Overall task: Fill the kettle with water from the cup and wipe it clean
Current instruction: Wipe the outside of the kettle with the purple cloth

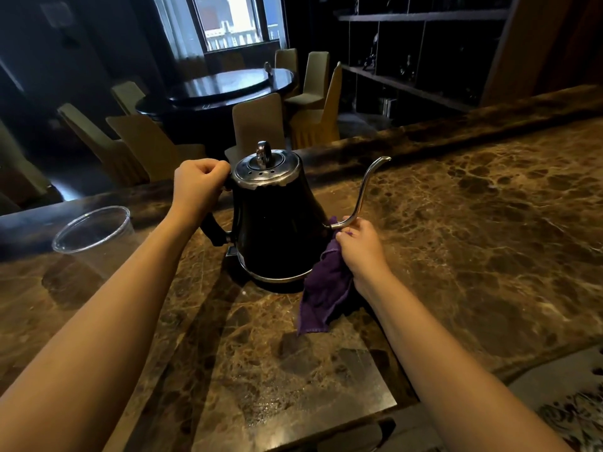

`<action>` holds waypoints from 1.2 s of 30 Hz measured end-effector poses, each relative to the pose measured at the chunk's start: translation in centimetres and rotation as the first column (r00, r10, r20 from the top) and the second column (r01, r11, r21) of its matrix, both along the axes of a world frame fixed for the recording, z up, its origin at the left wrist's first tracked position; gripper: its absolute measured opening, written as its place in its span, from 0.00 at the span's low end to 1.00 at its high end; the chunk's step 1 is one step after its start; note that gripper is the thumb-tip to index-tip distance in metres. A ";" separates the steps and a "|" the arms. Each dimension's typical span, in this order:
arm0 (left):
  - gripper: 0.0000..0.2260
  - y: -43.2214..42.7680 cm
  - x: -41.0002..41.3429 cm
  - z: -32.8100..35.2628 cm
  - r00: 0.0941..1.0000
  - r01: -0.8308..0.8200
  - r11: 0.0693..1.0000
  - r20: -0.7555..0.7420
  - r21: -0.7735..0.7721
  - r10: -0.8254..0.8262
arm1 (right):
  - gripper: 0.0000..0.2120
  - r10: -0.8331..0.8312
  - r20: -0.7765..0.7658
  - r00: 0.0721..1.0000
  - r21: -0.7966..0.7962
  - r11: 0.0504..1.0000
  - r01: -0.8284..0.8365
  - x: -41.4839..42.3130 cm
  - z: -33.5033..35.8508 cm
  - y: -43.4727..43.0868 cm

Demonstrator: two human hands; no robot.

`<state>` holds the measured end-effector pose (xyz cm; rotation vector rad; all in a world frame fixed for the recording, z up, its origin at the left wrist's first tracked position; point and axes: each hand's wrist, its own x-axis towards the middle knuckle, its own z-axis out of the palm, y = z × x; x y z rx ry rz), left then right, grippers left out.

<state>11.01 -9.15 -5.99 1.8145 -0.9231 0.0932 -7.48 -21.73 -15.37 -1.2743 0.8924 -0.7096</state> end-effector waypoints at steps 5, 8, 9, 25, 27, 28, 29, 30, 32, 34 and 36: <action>0.18 -0.3 -0.7 0.0 0.998 -0.066 0.996 0.018 -0.053 0.067 | 0.13 0.029 0.022 0.999 -0.016 0.999 -0.029 -1.6 -0.7 0.7; 0.18 -0.4 -0.9 -0.1 0.994 -0.097 0.993 0.040 -0.060 0.100 | 0.13 0.024 0.018 1.000 -0.062 0.998 -0.023 -2.8 -0.9 2.1; 0.18 -0.4 -0.9 0.0 0.994 -0.100 0.993 0.043 -0.060 0.102 | 0.12 0.030 0.005 1.000 -0.112 0.993 -0.029 -3.2 -0.9 2.6; 0.15 -0.5 0.3 1.2 0.992 0.108 0.983 -0.085 0.148 -0.096 | 0.20 -0.092 0.078 0.993 -0.349 0.930 0.113 -8.9 0.4 1.5; 0.18 -0.7 0.2 2.0 0.996 0.001 0.963 0.086 0.270 -0.025 | 0.19 -0.175 0.095 0.980 -0.284 0.939 0.195 -9.6 1.1 0.3; 0.18 -0.7 0.0 2.4 0.980 -0.072 0.965 0.198 0.254 0.021 | 0.19 -0.208 0.101 0.973 -0.258 0.939 0.227 -9.9 1.5 -0.3; 0.18 -0.5 -0.5 2.6 0.958 -0.140 0.974 0.271 0.178 0.088 | 0.18 -0.236 0.105 0.966 -0.250 0.934 0.256 -10.3 2.0 -0.8; 0.18 -0.2 -1.6 2.8 0.947 -0.193 0.979 0.273 0.062 0.170 | 0.19 -0.261 0.110 0.959 -0.260 0.924 0.281 -10.6 2.5 -1.3; 0.16 -0.2 -4.0 2.8 0.963 -0.208 0.970 0.149 -0.129 0.227 | 0.19 -0.293 0.125 0.948 -0.315 0.894 0.318 -11.1 3.5 -1.9; 0.19 -0.7 -6.6 2.1 0.977 -0.170 0.983 0.119 -0.070 0.177 | 0.19 -0.290 0.120 0.950 -0.387 0.867 0.314 -11.3 4.3 -2.4; 0.20 -1.5 -7.9 1.3 0.962 -0.161 0.986 0.231 0.046 0.146 | 0.18 -0.268 0.087 0.960 -0.462 0.843 0.277 -11.0 4.8 -2.6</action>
